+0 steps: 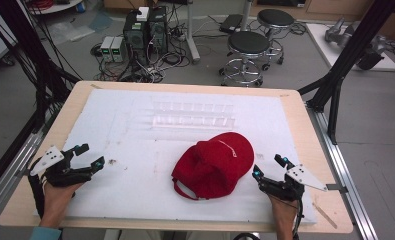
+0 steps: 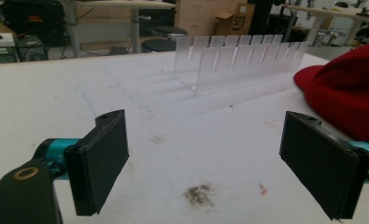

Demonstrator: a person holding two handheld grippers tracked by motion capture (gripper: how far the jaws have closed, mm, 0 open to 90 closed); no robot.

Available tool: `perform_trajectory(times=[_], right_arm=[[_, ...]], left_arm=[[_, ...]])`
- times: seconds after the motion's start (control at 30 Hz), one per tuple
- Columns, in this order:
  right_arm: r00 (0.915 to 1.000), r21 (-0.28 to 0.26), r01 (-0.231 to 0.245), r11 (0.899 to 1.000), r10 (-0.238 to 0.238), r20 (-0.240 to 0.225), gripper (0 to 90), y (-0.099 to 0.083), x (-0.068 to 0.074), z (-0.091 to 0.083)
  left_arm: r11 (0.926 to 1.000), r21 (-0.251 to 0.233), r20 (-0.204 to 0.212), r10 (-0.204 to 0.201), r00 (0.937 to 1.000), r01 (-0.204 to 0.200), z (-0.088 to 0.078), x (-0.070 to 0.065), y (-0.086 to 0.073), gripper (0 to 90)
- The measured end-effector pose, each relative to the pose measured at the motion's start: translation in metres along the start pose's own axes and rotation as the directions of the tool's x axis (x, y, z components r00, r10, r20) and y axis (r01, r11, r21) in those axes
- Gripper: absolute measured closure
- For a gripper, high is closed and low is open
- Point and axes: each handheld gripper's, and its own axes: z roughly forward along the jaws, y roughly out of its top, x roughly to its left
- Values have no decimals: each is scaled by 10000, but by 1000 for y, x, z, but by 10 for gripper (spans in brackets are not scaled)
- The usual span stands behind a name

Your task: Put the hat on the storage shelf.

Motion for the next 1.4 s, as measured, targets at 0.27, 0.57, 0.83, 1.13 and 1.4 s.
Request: perform_trajectory(times=[0.27,0.57,0.83,1.13,1.4], right_arm=[[10000,54,15,10000,-15,10,109,0,0,0],[10000,41,20,10000,-20,8,109,0,1,1],[10000,44,27,10000,-26,-13,109,0,0,0],[10000,38,12,10000,-12,-34,109,0,0,0],[10000,26,35,10000,-35,-33,109,0,0,0]], left_arm=[[9990,312,836,294,9961,-321,5,-26,32,159],[9869,1125,2490,845,9648,-1155,32,-79,64,160],[9643,1831,3766,1110,9197,-1914,67,-129,76,160],[9407,2424,4456,1095,8885,-2375,98,-165,74,160],[9272,2833,4697,884,8784,-2448,122,-186,66,162]])
